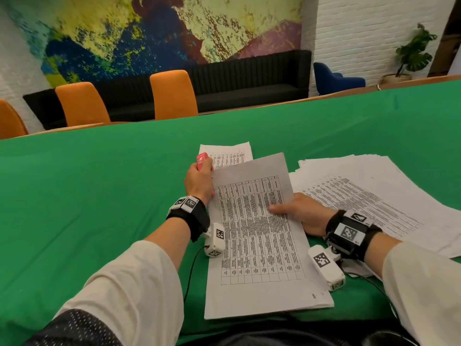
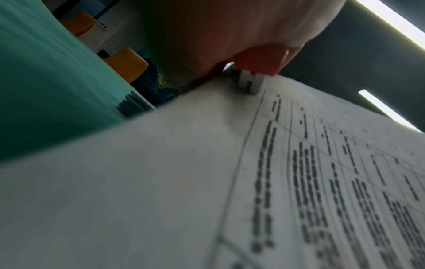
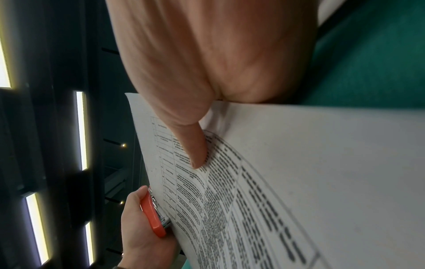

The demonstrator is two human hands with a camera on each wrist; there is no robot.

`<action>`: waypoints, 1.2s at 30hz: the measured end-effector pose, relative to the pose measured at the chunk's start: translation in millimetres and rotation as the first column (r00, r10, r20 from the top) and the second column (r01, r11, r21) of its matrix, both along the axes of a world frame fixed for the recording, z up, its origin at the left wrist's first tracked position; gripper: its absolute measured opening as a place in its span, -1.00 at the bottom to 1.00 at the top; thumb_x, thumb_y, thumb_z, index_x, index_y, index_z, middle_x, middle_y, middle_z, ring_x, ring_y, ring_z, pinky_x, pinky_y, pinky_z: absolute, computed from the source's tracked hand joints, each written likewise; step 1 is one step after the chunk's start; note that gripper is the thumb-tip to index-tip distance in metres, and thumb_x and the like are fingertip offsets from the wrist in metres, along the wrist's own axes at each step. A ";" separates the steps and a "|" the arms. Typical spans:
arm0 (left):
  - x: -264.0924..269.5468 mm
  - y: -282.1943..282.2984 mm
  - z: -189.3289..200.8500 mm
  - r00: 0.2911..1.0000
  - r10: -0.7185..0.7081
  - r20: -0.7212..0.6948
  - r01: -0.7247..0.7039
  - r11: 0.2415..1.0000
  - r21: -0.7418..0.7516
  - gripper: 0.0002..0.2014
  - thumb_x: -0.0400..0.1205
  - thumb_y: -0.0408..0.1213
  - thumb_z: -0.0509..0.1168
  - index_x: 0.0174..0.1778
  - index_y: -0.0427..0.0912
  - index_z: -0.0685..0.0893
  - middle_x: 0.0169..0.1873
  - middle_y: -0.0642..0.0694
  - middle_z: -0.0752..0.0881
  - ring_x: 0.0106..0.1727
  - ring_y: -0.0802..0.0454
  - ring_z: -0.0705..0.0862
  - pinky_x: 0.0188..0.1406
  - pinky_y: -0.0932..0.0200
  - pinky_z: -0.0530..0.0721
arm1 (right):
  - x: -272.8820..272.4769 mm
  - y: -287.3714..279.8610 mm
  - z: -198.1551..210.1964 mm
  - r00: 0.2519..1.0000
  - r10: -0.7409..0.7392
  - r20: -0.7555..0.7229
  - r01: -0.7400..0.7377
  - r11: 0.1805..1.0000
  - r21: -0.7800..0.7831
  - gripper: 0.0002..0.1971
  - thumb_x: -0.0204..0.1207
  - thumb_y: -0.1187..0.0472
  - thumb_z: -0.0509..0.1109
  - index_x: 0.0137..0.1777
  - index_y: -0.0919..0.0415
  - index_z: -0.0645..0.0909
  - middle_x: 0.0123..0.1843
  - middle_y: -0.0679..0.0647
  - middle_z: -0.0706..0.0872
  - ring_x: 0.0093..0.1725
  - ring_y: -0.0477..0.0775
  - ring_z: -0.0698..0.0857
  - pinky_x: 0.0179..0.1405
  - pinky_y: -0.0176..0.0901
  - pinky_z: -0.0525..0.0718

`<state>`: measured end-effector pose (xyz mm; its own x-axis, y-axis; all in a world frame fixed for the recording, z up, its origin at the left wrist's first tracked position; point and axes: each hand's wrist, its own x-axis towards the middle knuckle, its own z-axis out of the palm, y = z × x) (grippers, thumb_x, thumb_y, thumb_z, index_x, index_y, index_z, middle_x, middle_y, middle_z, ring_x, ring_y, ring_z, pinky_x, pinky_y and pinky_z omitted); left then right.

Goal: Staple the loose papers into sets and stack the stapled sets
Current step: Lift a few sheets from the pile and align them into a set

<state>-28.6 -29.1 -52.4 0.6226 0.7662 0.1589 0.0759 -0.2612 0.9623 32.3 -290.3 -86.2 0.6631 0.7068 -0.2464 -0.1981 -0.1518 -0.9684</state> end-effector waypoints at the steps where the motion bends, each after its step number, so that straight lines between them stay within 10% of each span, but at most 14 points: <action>1: -0.8 -1.1 0.6 1.000 0.005 0.010 -0.005 1.000 0.002 -0.61 0.47 0.27 0.23 -0.30 -0.01 0.56 -0.37 0.01 0.58 -0.29 -0.08 0.55 -0.19 -0.01 0.51 | 0.5 0.1 -0.8 1.000 0.005 0.000 -0.005 1.000 0.001 -0.65 0.66 0.32 0.47 0.43 0.28 0.65 0.25 0.29 0.84 0.25 0.43 0.82 0.36 0.46 0.71; 14: -31.9 30.5 43.6 0.966 -0.166 -0.200 0.144 0.982 -0.121 -0.69 0.76 0.05 0.27 0.00 -0.16 0.63 -0.15 -0.11 0.73 -0.22 -0.10 0.70 -0.14 0.04 0.71 | 1.7 -1.5 -0.6 1.000 0.004 -0.006 -0.004 1.000 -0.004 -0.64 0.63 0.28 0.49 0.40 0.29 0.66 0.24 0.32 0.84 0.25 0.46 0.81 0.36 0.50 0.70; 19: -81.6 76.7 40.8 0.793 0.037 -0.609 0.242 0.897 0.370 -0.60 0.80 -0.03 0.17 -0.21 -0.25 0.64 -0.27 -0.25 0.68 -0.28 -0.14 0.59 -0.24 0.08 0.54 | 2.9 -1.8 -2.0 1.000 0.000 -0.015 0.000 1.000 -0.003 -0.64 0.64 0.29 0.48 0.42 0.30 0.65 0.25 0.32 0.84 0.25 0.45 0.81 0.35 0.48 0.71; 25: -115.0 86.2 -0.9 0.481 0.113 -0.870 0.450 0.819 0.355 -0.68 0.83 -0.18 0.15 0.19 -0.32 0.72 0.28 -0.37 0.72 0.25 -0.26 0.67 0.37 -0.07 0.65 | 2.2 -1.7 -1.7 0.999 -0.009 -0.035 0.009 1.000 -0.006 -0.48 0.48 0.21 0.56 0.44 0.30 0.63 0.27 0.35 0.82 0.28 0.49 0.79 0.37 0.52 0.68; 28: -119.8 81.3 -0.2 0.459 0.206 -0.864 0.481 0.760 0.436 -0.64 0.83 -0.12 0.13 0.40 -0.21 0.67 0.41 -0.33 0.62 0.48 -0.29 0.50 0.56 -0.10 0.46 | 4.8 -2.8 -3.5 0.998 0.000 -0.056 0.000 1.000 0.002 -0.46 0.51 0.20 0.56 0.49 0.27 0.61 0.30 0.35 0.81 0.30 0.48 0.79 0.40 0.53 0.66; 33: -123.6 71.1 11.8 0.880 -0.007 -0.475 0.293 0.795 0.531 -0.48 0.69 0.02 0.46 0.56 -0.05 0.62 0.47 -0.07 0.59 0.52 -0.07 0.54 0.60 -0.03 0.45 | 4.5 0.8 14.0 0.996 -0.052 -0.072 0.055 0.997 0.045 -0.60 0.64 0.29 0.41 0.47 0.31 0.60 0.28 0.35 0.82 0.24 0.42 0.82 0.37 0.46 0.70; 36: -122.1 38.2 11.3 0.894 -0.358 -0.271 0.388 0.920 0.062 -0.54 0.70 -0.09 0.47 0.52 0.01 0.58 0.33 0.04 0.72 0.38 0.04 0.70 0.45 -0.11 0.66 | 11.3 10.1 45.1 0.998 -0.037 -0.042 0.042 0.992 0.123 -0.61 0.68 0.31 0.35 0.50 0.26 0.59 0.34 0.31 0.80 0.23 0.33 0.83 0.27 0.33 0.79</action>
<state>-150.8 9.1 -41.0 0.8893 0.4562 0.0318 0.1847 -0.4218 0.8877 43.6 -280.2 -41.1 0.6827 0.7068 -0.1853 -0.2399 -0.0227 -0.9705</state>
